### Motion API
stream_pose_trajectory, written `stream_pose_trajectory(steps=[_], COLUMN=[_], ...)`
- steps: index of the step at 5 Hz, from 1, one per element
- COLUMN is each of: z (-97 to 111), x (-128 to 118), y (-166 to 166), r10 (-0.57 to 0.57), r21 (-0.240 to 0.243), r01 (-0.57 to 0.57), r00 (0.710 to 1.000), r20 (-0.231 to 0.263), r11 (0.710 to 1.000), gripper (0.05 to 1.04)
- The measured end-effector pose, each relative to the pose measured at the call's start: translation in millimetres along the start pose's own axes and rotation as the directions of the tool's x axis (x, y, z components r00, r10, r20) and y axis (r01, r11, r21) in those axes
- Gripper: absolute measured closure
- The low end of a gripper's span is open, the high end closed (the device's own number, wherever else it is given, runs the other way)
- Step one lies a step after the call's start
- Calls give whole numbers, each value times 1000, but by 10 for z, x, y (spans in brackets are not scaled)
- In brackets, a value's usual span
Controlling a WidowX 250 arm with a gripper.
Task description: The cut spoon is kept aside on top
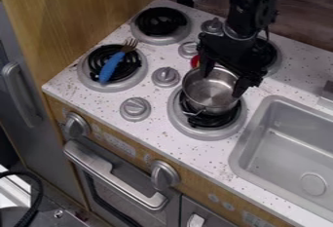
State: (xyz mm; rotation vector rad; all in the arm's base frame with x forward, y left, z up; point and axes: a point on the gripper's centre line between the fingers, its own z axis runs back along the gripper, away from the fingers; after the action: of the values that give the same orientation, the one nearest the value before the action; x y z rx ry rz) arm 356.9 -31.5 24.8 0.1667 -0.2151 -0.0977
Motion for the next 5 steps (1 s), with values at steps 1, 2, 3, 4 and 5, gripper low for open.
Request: stream_pose_trajectory(steps=[1, 2, 3, 4, 5], z=[-124, -190, -217, -174, -375], x=[-88, -116, -138, -83, -208], y=[-15, 391, 912, 1289, 1613], r10=[-5, 92, 188, 237, 299], r21=[2, 27, 53, 74, 93], r01=[6, -90, -184, -234, -291], r00=[999, 993, 980, 971, 950], r20=[-43, -68, -70, -41, -90], r11=[1000, 996, 981, 969, 952], gripper=[83, 83, 83, 83, 83])
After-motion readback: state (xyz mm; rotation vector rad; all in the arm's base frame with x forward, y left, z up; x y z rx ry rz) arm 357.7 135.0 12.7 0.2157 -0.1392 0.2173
